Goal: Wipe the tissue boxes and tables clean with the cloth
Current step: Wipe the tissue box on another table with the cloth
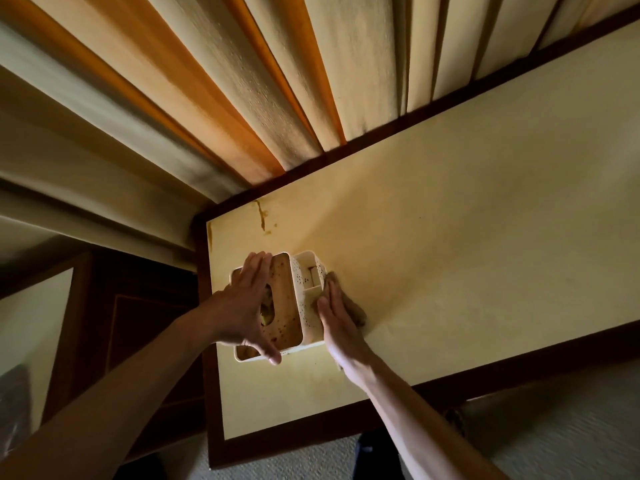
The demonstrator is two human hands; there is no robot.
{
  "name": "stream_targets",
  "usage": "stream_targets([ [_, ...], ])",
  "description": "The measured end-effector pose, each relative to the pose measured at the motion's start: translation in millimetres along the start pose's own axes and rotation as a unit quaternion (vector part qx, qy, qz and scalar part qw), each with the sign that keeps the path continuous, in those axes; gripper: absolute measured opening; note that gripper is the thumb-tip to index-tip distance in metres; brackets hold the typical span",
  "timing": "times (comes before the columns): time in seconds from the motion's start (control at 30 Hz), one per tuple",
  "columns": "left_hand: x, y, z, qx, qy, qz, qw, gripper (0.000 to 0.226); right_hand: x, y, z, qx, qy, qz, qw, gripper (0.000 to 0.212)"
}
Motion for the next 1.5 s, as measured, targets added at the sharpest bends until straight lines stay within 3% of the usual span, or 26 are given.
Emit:
stream_targets([
  [0.33,-2,-1,5,0.018,-0.007,0.037,0.999,0.168,-40,4,48,0.018,0.003,-0.05,0.999,0.053],
  [0.53,-2,0,7,0.027,-0.005,0.04,0.999,0.167,-50,3,36,0.042,-0.132,-0.03,0.99,0.046],
  [0.67,-1,0,7,0.035,0.002,0.044,0.998,0.166,-49,3,12,0.026,-0.165,-0.026,0.986,0.046],
  [0.77,-2,-1,8,0.041,0.003,0.041,0.998,0.167,-36,0,-9,0.01,-0.114,0.051,0.992,0.049],
  [0.93,-2,-1,9,0.047,0.004,0.033,0.998,0.166,-14,-5,-35,0.068,-0.068,0.108,0.989,0.045],
  [1.1,-2,0,8,0.048,0.004,0.036,0.998,0.165,6,-1,-34,0.074,0.002,0.1,0.992,0.048],
  [1.5,-2,3,9,0.038,0.004,0.036,0.999,0.166,-15,2,17,0.029,0.05,-0.013,0.998,0.059],
])
Point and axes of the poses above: each hand's wrist, its own z-axis towards the middle knuckle, its own y-axis out of the palm, x = y × z, the point moved 8 cm from there along z, towards the middle knuckle, and after that the axes turned 11 degrees about z, right-handed, at the moved point
